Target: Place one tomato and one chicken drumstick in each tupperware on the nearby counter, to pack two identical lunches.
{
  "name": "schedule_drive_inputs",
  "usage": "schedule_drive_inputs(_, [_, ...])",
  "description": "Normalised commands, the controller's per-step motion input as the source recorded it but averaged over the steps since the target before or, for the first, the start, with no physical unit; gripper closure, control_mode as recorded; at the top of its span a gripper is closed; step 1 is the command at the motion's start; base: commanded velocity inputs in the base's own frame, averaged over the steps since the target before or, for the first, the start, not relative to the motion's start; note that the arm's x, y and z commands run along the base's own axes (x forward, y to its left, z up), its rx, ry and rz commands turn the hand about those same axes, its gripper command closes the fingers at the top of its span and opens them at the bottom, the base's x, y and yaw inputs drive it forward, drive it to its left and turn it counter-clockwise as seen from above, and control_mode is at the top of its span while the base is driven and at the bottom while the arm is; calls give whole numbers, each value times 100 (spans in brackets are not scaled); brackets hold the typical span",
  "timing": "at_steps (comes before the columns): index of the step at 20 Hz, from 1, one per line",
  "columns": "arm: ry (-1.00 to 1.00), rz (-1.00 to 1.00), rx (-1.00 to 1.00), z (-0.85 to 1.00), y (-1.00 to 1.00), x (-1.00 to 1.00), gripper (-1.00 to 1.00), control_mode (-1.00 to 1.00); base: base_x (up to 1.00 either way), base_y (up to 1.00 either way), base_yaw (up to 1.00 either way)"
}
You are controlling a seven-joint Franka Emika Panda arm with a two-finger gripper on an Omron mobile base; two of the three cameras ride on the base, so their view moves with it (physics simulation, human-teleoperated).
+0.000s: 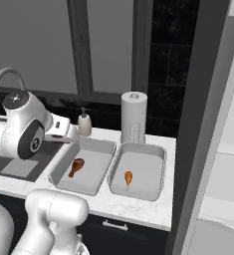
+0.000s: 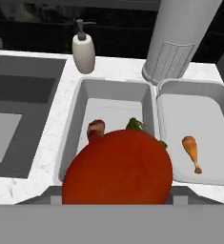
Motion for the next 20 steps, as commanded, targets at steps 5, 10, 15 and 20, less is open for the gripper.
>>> schedule_drive_inputs(5, [14, 0, -1, -95, 0, 92, 100, -100, 0, 0, 0])
schedule_drive_inputs(10, [0, 0, 0, -100, 0, 79, 100, -100, 0, 0, 0])
schedule_drive_inputs(15, [17, 0, 1, -58, -1, 50, 100, -100, 0, 0, 0])
schedule_drive_inputs(20, [6, 0, 14, -34, -30, 18, 100, -100, 0, 0, 0])
